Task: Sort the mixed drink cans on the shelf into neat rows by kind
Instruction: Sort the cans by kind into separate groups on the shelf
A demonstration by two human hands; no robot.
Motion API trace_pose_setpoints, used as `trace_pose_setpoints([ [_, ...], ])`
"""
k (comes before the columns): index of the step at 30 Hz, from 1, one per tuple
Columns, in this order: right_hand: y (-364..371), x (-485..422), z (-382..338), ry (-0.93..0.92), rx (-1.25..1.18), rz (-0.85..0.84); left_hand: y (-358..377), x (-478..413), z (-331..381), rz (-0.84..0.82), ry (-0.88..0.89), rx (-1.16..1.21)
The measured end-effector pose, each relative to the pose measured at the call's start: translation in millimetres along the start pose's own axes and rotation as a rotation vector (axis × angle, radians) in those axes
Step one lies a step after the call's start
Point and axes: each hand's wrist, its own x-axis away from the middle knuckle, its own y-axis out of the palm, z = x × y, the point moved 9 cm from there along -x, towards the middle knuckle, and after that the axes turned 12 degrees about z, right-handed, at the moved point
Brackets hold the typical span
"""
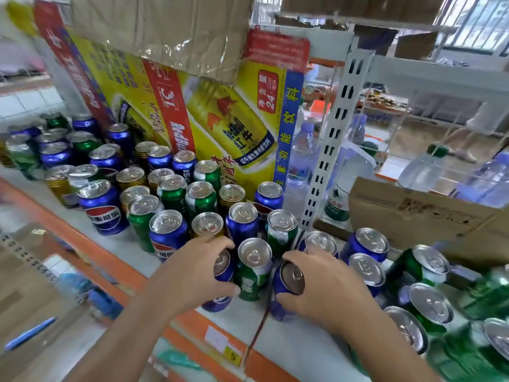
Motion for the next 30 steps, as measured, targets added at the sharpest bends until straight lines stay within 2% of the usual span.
trace_pose_setpoints([
  [5,-21.6,-7.0,-3.4,0.019,-0.109,0.121,-1.6,-10.8,31.6,0.004,0.137,-0.115],
  [10,-36.3,-36.5,11.5,0.046,-0.095,0.232,5.7,-21.5,48.0,0.016,0.162,-0.15],
  [13,-24.1,-65.2,13.6,0.037,-0.101,0.178,2.1,-24.7,48.5,0.049,0.179,-0.099],
  [17,10.9,-91.9,17.9,0.057,-0.053,0.0,-6.3,-26.3,46.3,0.072,0.18,0.085],
  [19,13.8,-95.0,20.5,0.089,-0.108,0.003,-12.7,-26.4,44.3,0.09,0.165,0.165],
  [24,-25.7,-83.4,25.0,0.142,-0.394,0.203,-54.2,-30.1,50.4,0.302,0.215,0.284],
  [30,-111.8,-33.9,59.3,0.213,-0.724,0.611,-113.2,-20.5,100.1,0.617,0.342,0.42],
])
